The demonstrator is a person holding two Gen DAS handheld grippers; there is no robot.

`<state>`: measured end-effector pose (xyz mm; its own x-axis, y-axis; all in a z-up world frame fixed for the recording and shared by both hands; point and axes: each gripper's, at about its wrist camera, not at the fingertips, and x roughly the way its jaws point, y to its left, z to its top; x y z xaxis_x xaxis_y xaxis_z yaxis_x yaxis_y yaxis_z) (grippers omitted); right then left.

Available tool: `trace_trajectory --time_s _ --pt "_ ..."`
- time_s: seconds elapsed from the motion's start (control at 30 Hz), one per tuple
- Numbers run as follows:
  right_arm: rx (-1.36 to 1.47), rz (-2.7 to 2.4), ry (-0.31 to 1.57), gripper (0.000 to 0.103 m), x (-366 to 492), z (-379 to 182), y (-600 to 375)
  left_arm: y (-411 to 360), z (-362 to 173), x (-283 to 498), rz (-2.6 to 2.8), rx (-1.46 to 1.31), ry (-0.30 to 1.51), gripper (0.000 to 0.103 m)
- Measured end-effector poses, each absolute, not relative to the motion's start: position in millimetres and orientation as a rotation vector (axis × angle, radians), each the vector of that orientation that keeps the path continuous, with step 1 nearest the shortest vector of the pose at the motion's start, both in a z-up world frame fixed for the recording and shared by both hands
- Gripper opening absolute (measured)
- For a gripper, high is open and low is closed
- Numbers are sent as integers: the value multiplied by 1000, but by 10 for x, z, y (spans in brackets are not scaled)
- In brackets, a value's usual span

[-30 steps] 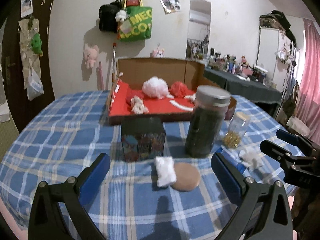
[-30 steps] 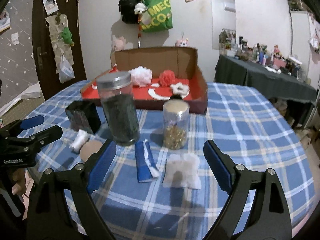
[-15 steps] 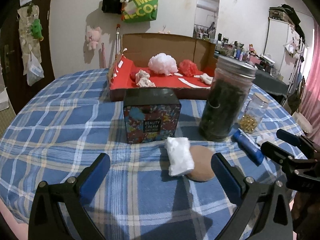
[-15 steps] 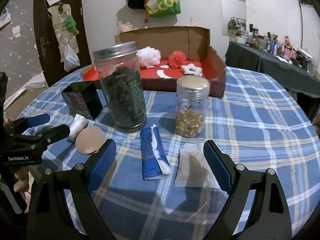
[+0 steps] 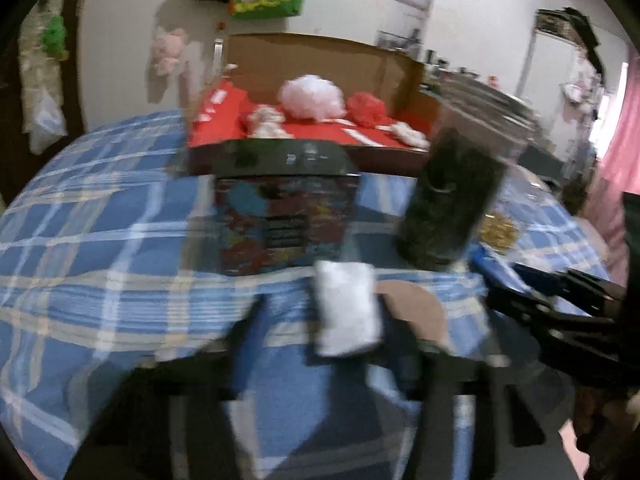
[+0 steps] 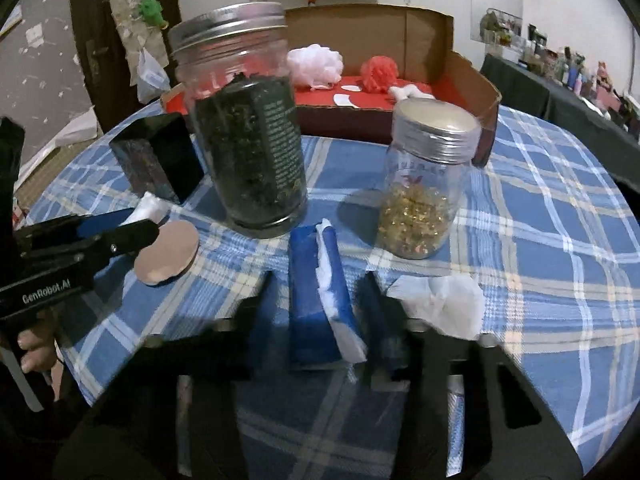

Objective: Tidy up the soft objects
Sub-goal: 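Grasp the white cloth with the left tool while the right tool grasps the blue-white towel, then carry the white cloth with the left tool while the right tool carries the blue towel toward the box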

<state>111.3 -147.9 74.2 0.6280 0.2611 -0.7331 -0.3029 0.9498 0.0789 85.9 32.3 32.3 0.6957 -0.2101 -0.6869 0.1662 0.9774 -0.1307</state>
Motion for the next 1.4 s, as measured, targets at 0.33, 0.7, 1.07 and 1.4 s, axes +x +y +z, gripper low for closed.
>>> trace_trajectory --time_s 0.33,0.7,1.07,1.4 --pt "-26 364 747 24 929 887 -1494 150 460 711 -310 -42 750 15" --pt "-3 367 747 24 933 933 -1512 115 531 711 -325 -34 737 15" --pt "12 357 751 24 911 950 -1584 103 523 714 -328 -33 735 15" --pt "94 325 779 24 894 962 -1906 378 533 715 -283 -85 763 15"
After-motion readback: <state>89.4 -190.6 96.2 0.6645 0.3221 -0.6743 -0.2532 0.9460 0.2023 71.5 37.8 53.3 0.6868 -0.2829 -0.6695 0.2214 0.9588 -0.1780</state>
